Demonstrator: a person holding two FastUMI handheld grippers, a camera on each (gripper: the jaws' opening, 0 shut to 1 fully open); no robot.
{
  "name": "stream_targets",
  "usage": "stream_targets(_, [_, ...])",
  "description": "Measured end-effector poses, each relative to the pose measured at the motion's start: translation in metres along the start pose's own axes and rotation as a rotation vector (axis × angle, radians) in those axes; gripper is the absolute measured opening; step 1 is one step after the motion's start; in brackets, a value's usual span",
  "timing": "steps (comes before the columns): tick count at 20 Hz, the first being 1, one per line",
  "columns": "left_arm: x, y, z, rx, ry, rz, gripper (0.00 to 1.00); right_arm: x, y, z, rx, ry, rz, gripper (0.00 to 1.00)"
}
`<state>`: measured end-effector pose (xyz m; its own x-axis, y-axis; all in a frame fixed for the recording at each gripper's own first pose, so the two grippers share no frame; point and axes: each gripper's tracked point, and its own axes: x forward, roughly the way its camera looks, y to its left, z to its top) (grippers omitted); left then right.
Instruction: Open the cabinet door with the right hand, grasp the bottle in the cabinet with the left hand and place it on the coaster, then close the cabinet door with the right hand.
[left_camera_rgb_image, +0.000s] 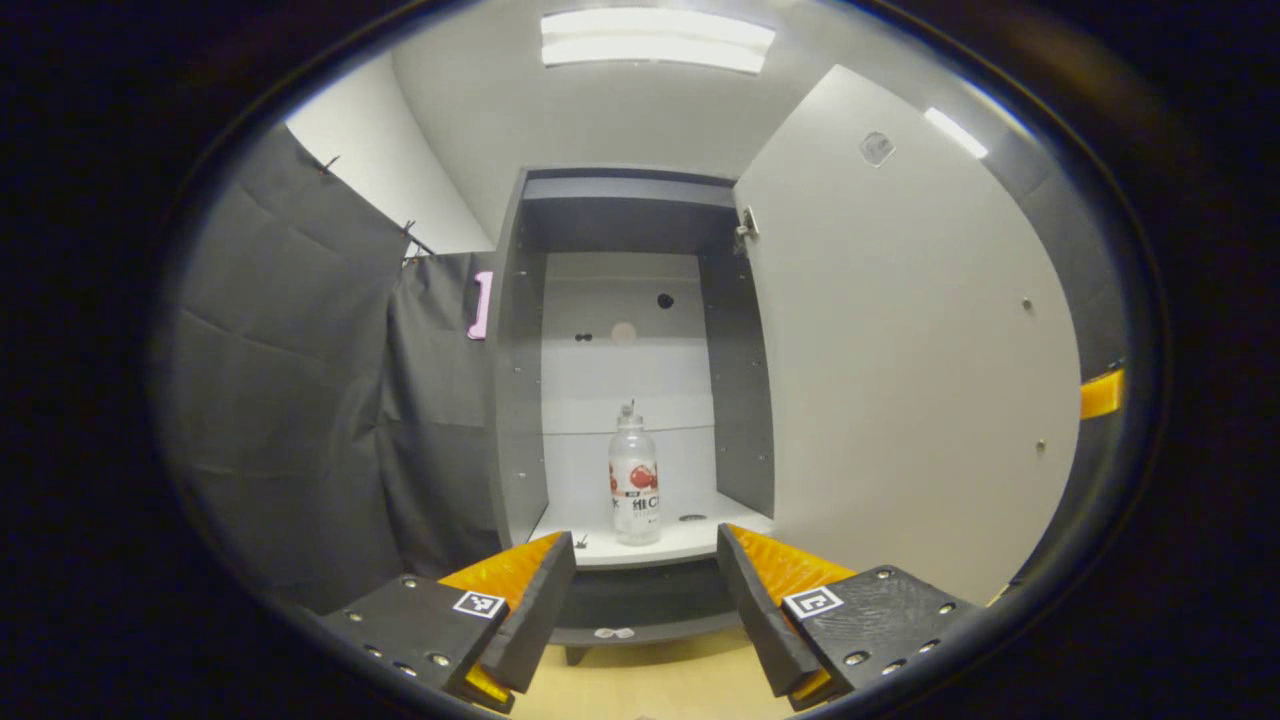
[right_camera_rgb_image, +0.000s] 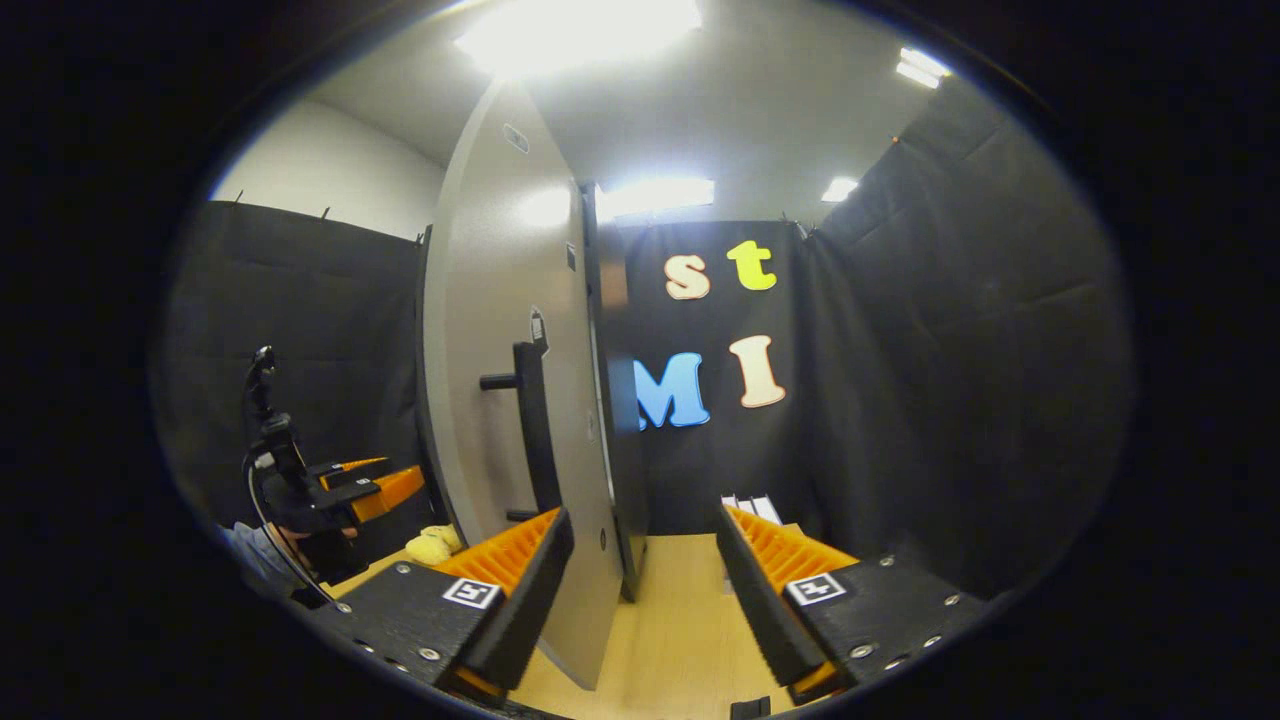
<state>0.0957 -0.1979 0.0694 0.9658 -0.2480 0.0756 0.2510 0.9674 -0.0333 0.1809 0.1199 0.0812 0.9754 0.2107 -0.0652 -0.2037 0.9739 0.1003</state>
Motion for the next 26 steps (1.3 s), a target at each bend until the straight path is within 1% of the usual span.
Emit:
stream_targets(1, [0.012, 0.0, 0.004, -0.014, -0.008, -0.003, 0.89, -0.002, -0.008, 0.0, -0.007, -0.007, -0.043, 0.97])
stream_targets(2, [0.022, 0.0, 0.007, -0.02, -0.014, -0.004, 0.85, -0.005, -0.018, -0.001, -0.015, -0.013, -0.086, 0.96])
stream_targets(3, [0.034, 0.001, 0.011, -0.023, -0.02, -0.008, 0.89, -0.006, -0.025, -0.002, -0.021, -0.017, -0.125, 0.96])
stream_targets(4, [0.044, 0.001, 0.014, -0.023, -0.025, -0.014, 0.89, -0.009, -0.031, -0.004, -0.025, -0.018, -0.155, 0.96])
stream_targets(5, [0.055, 0.0, 0.017, -0.02, -0.028, -0.023, 0.89, -0.011, -0.035, -0.006, -0.024, -0.017, -0.175, 0.96])
stream_targets(6, [0.064, -0.002, 0.018, -0.021, -0.029, -0.036, 0.89, -0.011, -0.035, -0.008, -0.015, -0.018, -0.187, 0.92])
stream_targets(7, [0.076, -0.003, 0.019, -0.027, -0.033, -0.051, 0.85, -0.011, -0.036, -0.008, 0.0, -0.018, -0.204, 0.95])
stream_targets(8, [0.087, -0.005, 0.019, -0.036, -0.032, -0.067, 0.85, -0.012, -0.037, -0.01, 0.016, -0.015, -0.224, 0.95])
stream_targets(9, [0.098, -0.005, 0.018, -0.042, -0.03, -0.07, 0.89, -0.015, -0.038, -0.011, 0.027, -0.015, -0.242, 0.95])
stream_targets(10, [0.109, -0.003, 0.016, -0.043, -0.028, -0.07, 0.86, -0.014, -0.04, -0.012, 0.031, -0.017, -0.262, 0.96])
stream_targets(11, [0.119, 0.0, 0.013, -0.04, -0.023, -0.07, 0.89, -0.014, -0.043, -0.012, 0.028, -0.016, -0.284, 0.96])
stream_targets(12, [0.129, 0.003, 0.011, -0.036, -0.025, -0.067, 0.89, -0.014, -0.047, -0.015, 0.02, -0.011, -0.307, 0.96])
stream_targets(13, [0.138, 0.006, 0.008, -0.032, -0.024, -0.065, 0.86, -0.016, -0.051, -0.017, 0.013, -0.005, -0.33, 0.96])
stream_targets(14, [0.149, 0.009, 0.002, -0.028, -0.02, -0.063, 0.89, -0.017, -0.053, -0.019, 0.009, 0.0, -0.349, 0.96])
stream_targets(16, [0.169, 0.012, -0.011, -0.024, 0.004, -0.07, 0.89, -0.017, -0.055, -0.021, 0.009, 0.012, -0.377, 0.96])
stream_targets(17, [0.179, 0.013, -0.016, -0.026, 0.015, -0.075, 0.85, -0.019, -0.056, -0.024, 0.011, 0.018, -0.387, 0.96])
stream_targets(18, [0.188, 0.015, -0.023, -0.029, 0.025, -0.076, 0.89, -0.018, -0.055, -0.025, 0.011, 0.023, -0.396, 0.96])
stream_targets(19, [0.195, 0.017, -0.028, -0.033, 0.033, -0.079, 0.89, -0.019, -0.056, -0.027, 0.01, 0.029, -0.406, 0.92])
stream_targets(20, [0.203, 0.019, -0.033, -0.033, 0.039, -0.08, 0.85, -0.018, -0.058, -0.029, 0.009, 0.034, -0.413, 0.92])
stream_targets(21, [0.21, 0.02, -0.038, -0.028, 0.045, -0.081, 0.85, -0.017, -0.058, -0.03, 0.006, 0.04, -0.42, 0.92])
stream_targets(22, [0.218, 0.02, -0.043, -0.021, 0.052, -0.084, 0.89, -0.018, -0.058, -0.031, 0.002, 0.044, -0.425, 0.96])
stream_targets(23, [0.225, 0.021, -0.047, -0.019, 0.058, -0.085, 0.85, -0.018, -0.059, -0.031, -0.003, 0.049, -0.435, 0.96])
stream_targets(26, [0.246, 0.028, -0.059, -0.049, 0.085, -0.083, 0.85, -0.017, -0.06, -0.033, -0.01, 0.057, -0.452, 0.96])
